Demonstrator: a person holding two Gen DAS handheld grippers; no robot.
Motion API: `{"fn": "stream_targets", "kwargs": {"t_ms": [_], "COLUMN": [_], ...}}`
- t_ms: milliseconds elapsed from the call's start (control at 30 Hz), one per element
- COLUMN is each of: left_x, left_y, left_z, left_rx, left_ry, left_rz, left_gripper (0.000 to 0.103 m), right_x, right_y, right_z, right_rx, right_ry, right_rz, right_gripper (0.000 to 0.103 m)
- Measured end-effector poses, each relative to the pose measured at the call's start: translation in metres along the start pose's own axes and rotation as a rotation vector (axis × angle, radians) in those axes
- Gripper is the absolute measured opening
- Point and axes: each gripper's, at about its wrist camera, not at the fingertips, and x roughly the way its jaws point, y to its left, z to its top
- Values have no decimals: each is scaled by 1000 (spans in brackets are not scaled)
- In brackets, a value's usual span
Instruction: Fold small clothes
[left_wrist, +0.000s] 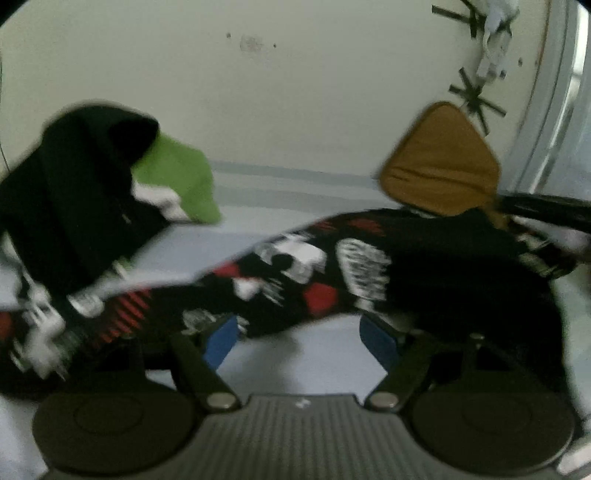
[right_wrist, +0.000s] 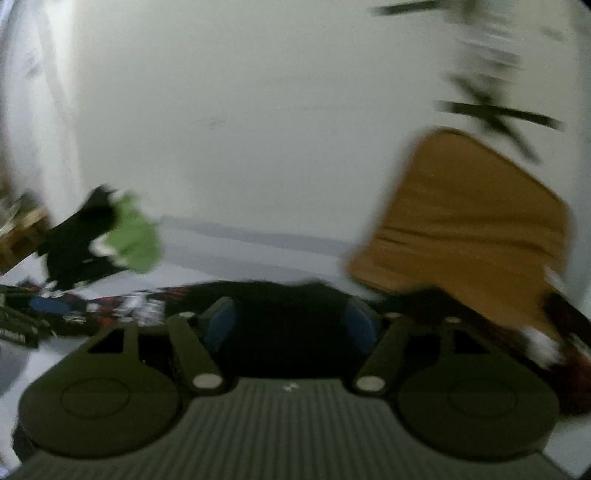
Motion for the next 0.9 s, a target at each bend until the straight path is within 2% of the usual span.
{"fn": "stream_targets", "kwargs": {"t_ms": [100, 167, 233, 300, 333, 367, 400, 433, 467, 500, 567, 633, 667, 800, 900], "left_x": [0, 0, -1, -1, 0, -2, -4, -4, -5, -6, -17, -37, -50, -95, -100], "left_y": [-13, -24, -35, -42, -46, -50, -55, -60, -62, -62, -56, -48, -45, -23, -9], "left_z": [-8, -16, -24, -33, -37, -43, -47, -49, -50, -50, -45, -40, -37, -41, -50], "left_rx": [-11, 20, 43, 41, 38, 50, 79, 113, 119, 117, 106, 84, 76, 37, -22], "left_ry": [34, 51, 68, 87, 97, 93, 81, 93, 107, 102, 75, 23, -8, -108, -82], "left_rz": [-71, -105, -127, -154, -178, -201, -201, -215, -227, -230, -247, -267, -269, -209, -147], "left_gripper": [82, 88, 94, 94, 86, 62, 43, 8, 10, 9, 9, 9, 3, 2, 3], "right_x": [57, 100, 142, 170, 184, 194, 191, 186, 183, 180, 169, 148, 135, 102, 105], "right_y": [12, 0, -19, -23, -27, -30, -24, -16, -9, -2, 8, 11, 11, 8, 16], "right_z": [30, 45, 50, 39, 33, 24, 18, 15, 16, 17, 22, 36, 47, 113, 145], "right_rx": [-33, 15, 92, 119, 125, 133, 90, 41, 11, -10, -47, -57, -36, 55, 53], "right_ry": [63, 154, 243, 326, 379, 428, 384, 360, 348, 351, 330, 246, 186, -39, -160], "right_rz": [-2, -33, -76, -130, -133, -120, -124, -104, -75, -52, -47, -42, -32, 36, -10], "right_gripper": [71, 75, 79, 86, 86, 85, 69, 55, 26, 21, 20, 20, 20, 19, 22]}}
